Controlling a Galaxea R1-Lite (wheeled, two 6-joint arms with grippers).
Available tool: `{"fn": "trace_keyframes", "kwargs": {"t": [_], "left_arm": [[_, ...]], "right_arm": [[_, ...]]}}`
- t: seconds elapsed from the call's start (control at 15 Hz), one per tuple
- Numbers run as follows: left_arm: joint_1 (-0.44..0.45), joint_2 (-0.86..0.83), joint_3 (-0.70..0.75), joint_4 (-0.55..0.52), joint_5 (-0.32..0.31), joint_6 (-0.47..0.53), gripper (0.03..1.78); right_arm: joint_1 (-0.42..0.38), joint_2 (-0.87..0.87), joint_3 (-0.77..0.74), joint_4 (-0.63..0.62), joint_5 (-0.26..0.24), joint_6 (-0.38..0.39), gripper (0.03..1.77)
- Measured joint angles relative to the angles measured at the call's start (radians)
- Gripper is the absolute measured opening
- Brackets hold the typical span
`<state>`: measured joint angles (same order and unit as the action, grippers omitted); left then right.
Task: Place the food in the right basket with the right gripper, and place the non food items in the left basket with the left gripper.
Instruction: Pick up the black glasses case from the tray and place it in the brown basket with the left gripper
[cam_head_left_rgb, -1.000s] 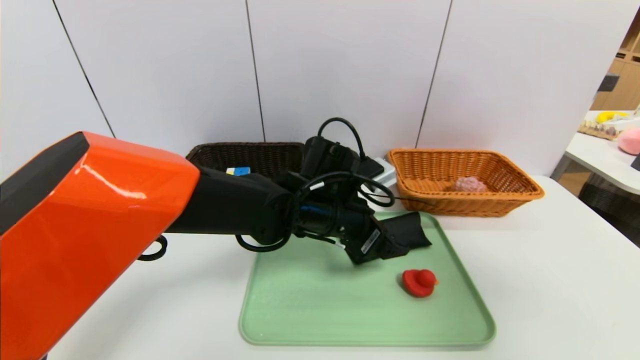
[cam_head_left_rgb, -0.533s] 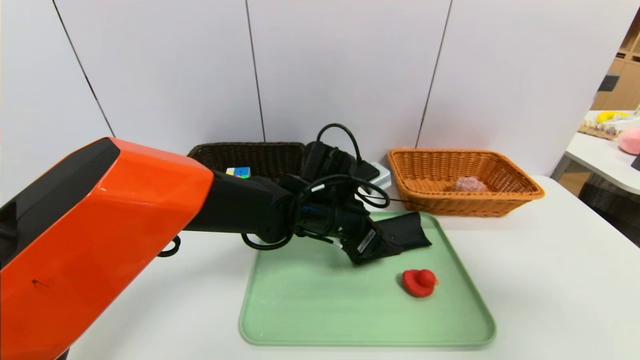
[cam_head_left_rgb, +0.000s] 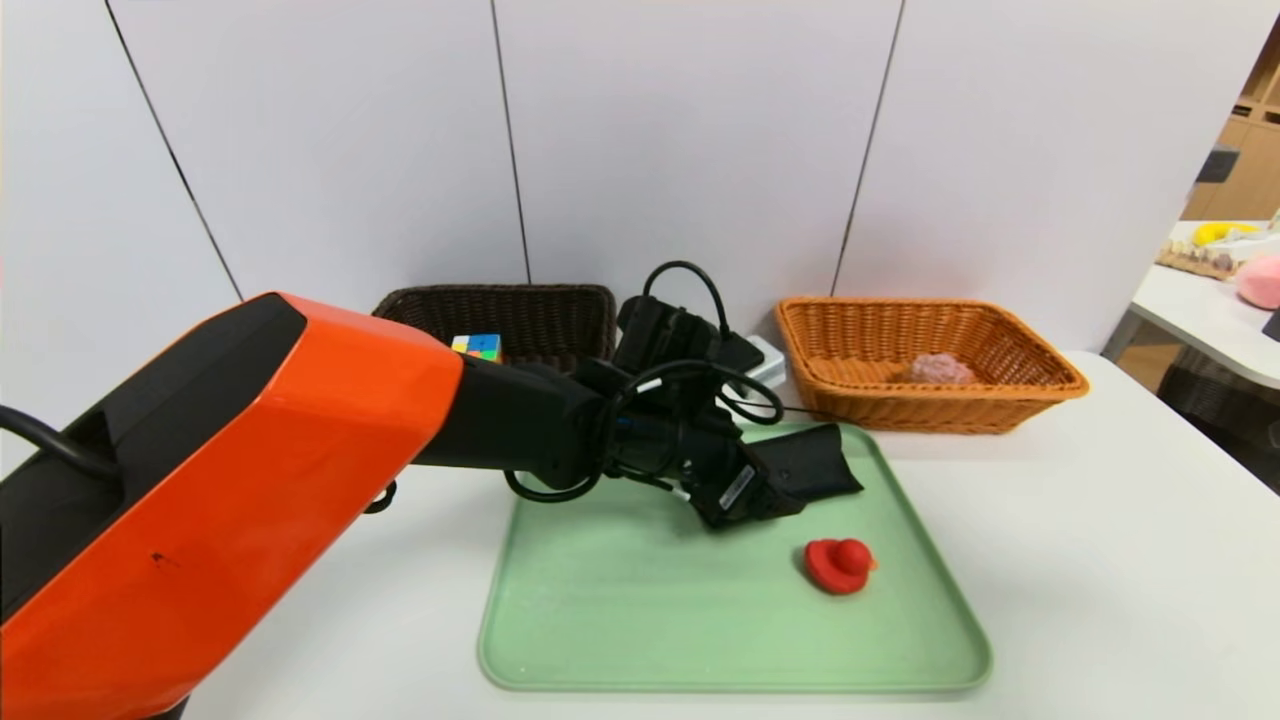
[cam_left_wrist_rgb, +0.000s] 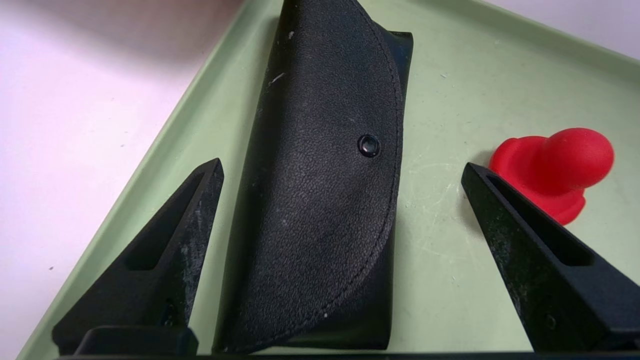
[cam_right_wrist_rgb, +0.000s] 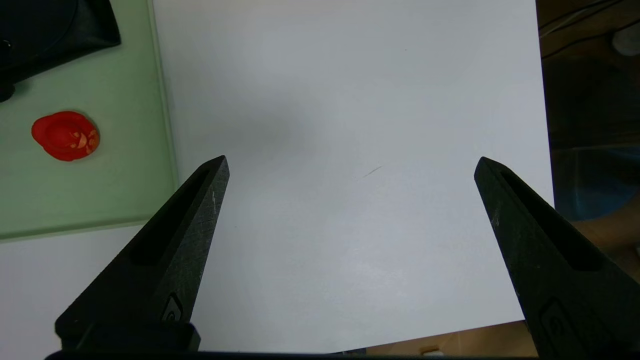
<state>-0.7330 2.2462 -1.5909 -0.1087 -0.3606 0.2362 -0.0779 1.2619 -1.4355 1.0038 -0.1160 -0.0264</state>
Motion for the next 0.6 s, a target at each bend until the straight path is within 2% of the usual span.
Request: {"fn": "trace_keyframes", "kwargs": {"t": [0.6], "left_arm": [[0.01,0.101,-0.093,0.0,-0.001,-0.001,1.69]], "right_arm": [[0.0,-0.003,-0.006,-0.002,-0.005,0.0,1.69]]}}
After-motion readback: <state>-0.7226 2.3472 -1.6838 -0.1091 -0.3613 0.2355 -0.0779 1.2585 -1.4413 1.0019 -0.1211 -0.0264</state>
